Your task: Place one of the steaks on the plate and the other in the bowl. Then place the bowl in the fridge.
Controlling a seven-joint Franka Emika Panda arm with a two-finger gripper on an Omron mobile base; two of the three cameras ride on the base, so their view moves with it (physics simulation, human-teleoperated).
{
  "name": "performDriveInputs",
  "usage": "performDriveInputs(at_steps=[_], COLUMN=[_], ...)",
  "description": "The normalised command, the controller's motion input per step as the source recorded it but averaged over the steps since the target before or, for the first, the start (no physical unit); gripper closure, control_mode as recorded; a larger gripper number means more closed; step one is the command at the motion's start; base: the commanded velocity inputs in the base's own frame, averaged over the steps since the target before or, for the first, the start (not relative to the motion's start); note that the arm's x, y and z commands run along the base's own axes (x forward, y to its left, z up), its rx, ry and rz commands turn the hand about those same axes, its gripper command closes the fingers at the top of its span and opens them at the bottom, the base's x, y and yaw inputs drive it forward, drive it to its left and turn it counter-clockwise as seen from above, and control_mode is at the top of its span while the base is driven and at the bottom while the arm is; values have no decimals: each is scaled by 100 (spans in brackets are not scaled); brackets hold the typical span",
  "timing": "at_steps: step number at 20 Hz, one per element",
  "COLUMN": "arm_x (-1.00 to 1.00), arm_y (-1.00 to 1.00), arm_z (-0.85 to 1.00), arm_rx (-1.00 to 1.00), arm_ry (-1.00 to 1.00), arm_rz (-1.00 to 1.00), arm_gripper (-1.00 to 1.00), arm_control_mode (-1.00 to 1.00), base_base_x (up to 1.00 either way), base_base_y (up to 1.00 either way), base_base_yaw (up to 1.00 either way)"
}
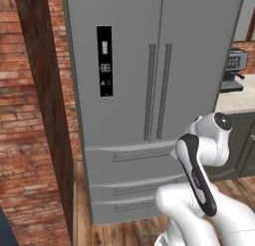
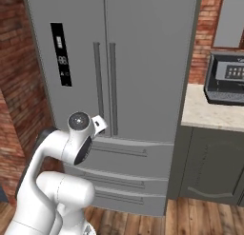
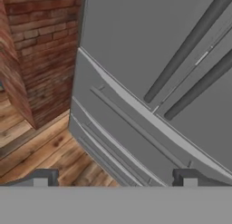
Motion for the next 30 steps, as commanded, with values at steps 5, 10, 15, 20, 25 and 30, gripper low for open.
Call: performDriveInputs(at_steps=[5, 10, 15, 20, 25, 30], arm_x=[0, 31, 22, 10, 27, 29], arm_y=[-6, -31, -17, 0, -2, -28], arm_z=[0, 0, 16, 53, 62, 59], arm_rx=[0, 1, 4, 13, 23, 32], arm_ry=[0, 1, -3, -13, -9, 0], arm_rz=[-6, -31, -43, -33, -24, -6], arm_gripper=[-100, -100, -100, -100, -100, -100], arm_control_mode=[-100, -100, -100, -100, -100, -100], base_base_x=[0, 0, 0, 0, 0, 0], base_base_y=[0, 0, 0, 0, 0, 0], base_base_yaw=[1, 0, 0, 0, 0, 0])
